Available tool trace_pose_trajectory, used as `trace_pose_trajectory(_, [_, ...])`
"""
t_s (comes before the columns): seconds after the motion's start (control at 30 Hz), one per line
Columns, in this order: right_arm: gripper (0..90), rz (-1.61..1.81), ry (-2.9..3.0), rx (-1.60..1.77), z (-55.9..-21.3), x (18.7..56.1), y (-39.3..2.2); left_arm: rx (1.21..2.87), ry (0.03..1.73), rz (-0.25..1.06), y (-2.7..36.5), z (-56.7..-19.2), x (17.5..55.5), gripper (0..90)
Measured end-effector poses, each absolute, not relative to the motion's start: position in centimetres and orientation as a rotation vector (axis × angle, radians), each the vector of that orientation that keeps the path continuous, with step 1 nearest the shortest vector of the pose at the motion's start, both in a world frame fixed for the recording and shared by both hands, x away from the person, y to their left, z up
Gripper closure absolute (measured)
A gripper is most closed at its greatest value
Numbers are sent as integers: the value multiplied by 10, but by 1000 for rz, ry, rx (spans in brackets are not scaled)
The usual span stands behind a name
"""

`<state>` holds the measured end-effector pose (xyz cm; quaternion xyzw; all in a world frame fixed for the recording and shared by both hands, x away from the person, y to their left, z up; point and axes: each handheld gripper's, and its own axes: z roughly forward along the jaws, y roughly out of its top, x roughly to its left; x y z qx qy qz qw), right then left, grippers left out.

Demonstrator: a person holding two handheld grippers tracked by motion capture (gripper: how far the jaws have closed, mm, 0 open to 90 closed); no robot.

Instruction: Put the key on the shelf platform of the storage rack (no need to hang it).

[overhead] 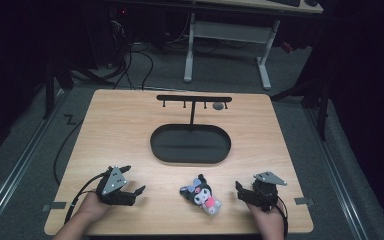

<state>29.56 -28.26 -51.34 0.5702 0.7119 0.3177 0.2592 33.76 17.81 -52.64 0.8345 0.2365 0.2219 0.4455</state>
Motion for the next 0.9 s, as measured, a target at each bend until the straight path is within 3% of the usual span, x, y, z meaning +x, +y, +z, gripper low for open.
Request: trace_pose_trajectory(0.9, [236,933,2006,1653,-506,294,-273,2069,584,544,178,-526,338,154])
